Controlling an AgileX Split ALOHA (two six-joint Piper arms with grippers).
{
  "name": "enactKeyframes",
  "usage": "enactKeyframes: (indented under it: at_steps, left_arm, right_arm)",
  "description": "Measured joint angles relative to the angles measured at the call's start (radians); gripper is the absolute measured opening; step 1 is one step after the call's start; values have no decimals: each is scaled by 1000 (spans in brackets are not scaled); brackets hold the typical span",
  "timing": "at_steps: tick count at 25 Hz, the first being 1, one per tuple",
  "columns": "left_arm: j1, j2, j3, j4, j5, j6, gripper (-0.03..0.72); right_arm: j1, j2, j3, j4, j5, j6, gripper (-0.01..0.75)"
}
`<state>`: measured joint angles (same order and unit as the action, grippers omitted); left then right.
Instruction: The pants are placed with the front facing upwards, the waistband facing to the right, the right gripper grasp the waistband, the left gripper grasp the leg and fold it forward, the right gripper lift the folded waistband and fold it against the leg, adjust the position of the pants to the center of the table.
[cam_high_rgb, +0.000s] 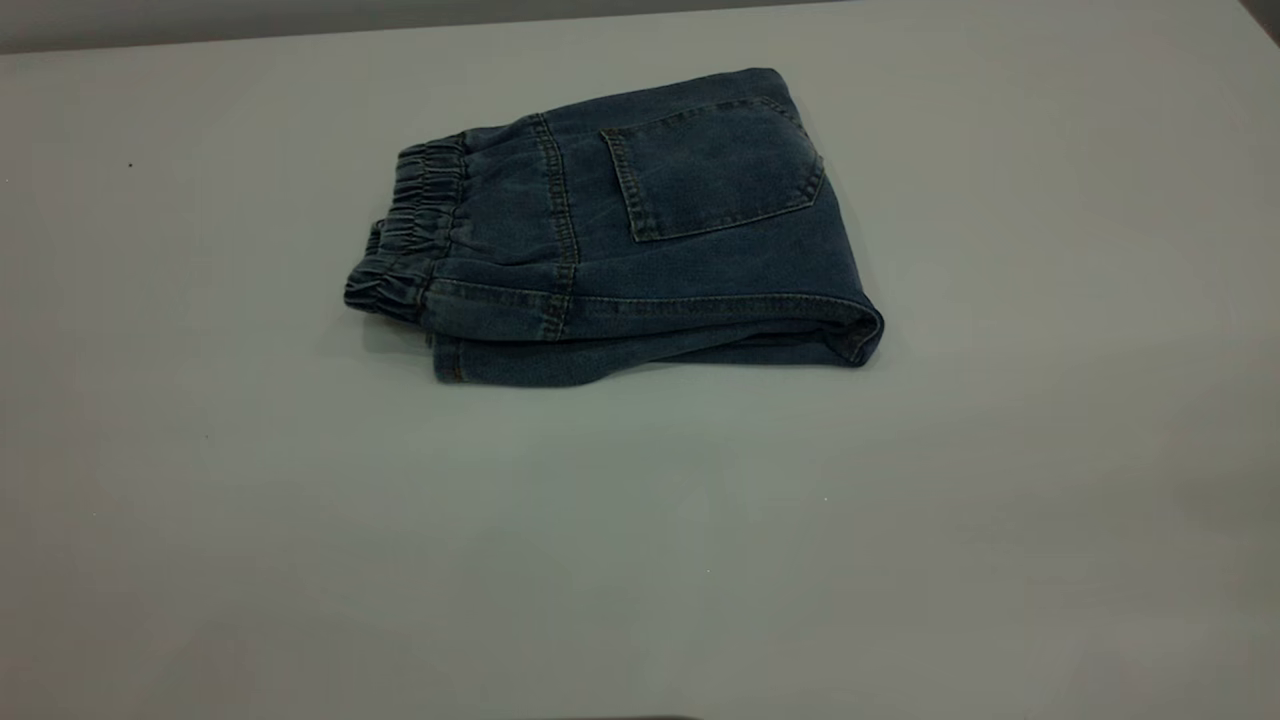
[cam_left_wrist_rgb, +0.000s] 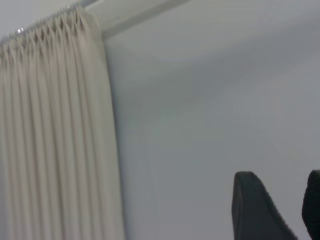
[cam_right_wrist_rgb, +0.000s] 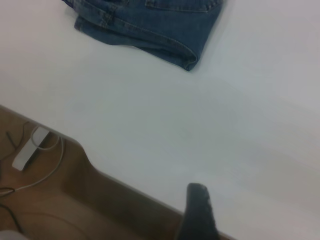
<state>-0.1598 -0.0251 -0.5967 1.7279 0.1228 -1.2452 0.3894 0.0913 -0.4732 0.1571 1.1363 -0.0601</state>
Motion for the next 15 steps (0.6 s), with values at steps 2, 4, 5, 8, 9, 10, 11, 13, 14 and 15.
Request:
enactKeyframes:
  at_steps: [2,4,5,8,9,10,11,13,14,15]
  left_arm:
    - [0,0,0,-64,8,-22,240]
    - [0,0,0,-216,27,-3,240]
    - [0,0,0,-315,46,34,240]
    - [0,0,0,-640,206,261,240]
    - [0,0,0,-764,275,373,240]
    - [0,0,0,-867,370,492,240]
    - [0,0,0,-987,476,611,240]
    - [0,0,0,-1191,684,801,240]
    - [0,0,1,-1292,791,885,240]
    - [0,0,1,-1382,881,944,240]
  right_arm:
    - [0,0,0,0,0,0,478]
    - [0,0,0,0,0,0,478]
    - [0,0,0,0,0,0,478]
    - [0,0,0,0,0,0,478]
    - [0,0,0,0,0,0,478]
    - [0,0,0,0,0,0,478]
    - [0,0,0,0,0,0,478]
    - [0,0,0,0,0,0,478]
    - [0,0,0,0,0,1,478]
    - [0,0,0,0,0,1,478]
